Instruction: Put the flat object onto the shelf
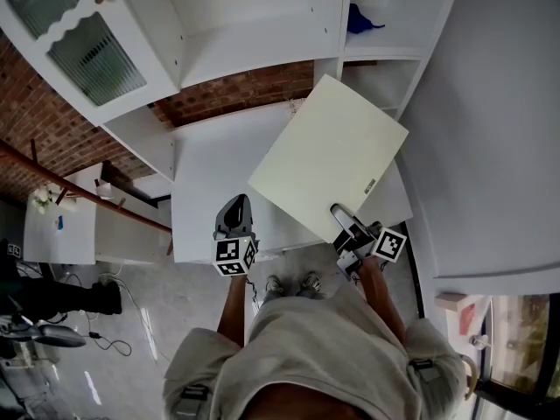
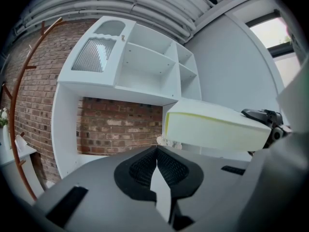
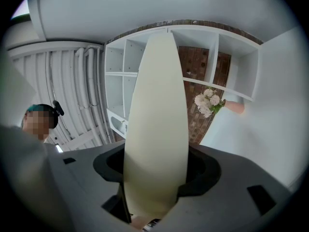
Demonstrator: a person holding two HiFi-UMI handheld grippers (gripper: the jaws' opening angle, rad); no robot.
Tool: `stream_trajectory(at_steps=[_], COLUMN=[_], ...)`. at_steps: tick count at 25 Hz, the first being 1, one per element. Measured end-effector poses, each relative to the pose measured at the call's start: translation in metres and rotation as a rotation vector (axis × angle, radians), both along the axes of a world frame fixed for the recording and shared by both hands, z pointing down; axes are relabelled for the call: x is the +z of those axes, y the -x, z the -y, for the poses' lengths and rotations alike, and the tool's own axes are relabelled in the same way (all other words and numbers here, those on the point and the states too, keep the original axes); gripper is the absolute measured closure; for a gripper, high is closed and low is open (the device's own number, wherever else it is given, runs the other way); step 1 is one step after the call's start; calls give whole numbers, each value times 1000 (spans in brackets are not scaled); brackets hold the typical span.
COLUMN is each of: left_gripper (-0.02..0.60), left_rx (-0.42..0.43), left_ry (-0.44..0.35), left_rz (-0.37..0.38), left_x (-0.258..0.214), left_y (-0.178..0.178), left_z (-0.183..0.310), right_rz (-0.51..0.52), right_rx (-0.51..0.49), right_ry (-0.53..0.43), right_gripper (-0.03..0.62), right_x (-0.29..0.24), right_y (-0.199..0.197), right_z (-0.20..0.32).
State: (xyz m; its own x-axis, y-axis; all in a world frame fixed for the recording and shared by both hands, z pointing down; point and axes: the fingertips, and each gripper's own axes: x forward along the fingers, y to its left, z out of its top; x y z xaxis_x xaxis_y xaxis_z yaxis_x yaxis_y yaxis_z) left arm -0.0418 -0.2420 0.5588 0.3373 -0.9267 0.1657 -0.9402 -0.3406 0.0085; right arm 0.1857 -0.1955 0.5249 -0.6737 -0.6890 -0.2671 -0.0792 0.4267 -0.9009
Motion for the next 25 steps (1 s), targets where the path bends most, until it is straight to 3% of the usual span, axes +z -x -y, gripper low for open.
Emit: stream_trajectory(at_steps=[8,16,25], left_gripper=[566,566,566], left_rx=[19,26,14], left_ry=[0,-3,-1], left_rz=[-16,-34,-55], left_x=[-1,-2,1], left_y=[19,38,62], left_z=[2,-5,-8], right_rz=[106,58,83], right_rx=[65,114,80], right_ry=[-24,-52,-47], right_gripper=[312,312,310], right_x=[-49,-78,-117], right_y=[8,21,53], right_z=[5,8,27])
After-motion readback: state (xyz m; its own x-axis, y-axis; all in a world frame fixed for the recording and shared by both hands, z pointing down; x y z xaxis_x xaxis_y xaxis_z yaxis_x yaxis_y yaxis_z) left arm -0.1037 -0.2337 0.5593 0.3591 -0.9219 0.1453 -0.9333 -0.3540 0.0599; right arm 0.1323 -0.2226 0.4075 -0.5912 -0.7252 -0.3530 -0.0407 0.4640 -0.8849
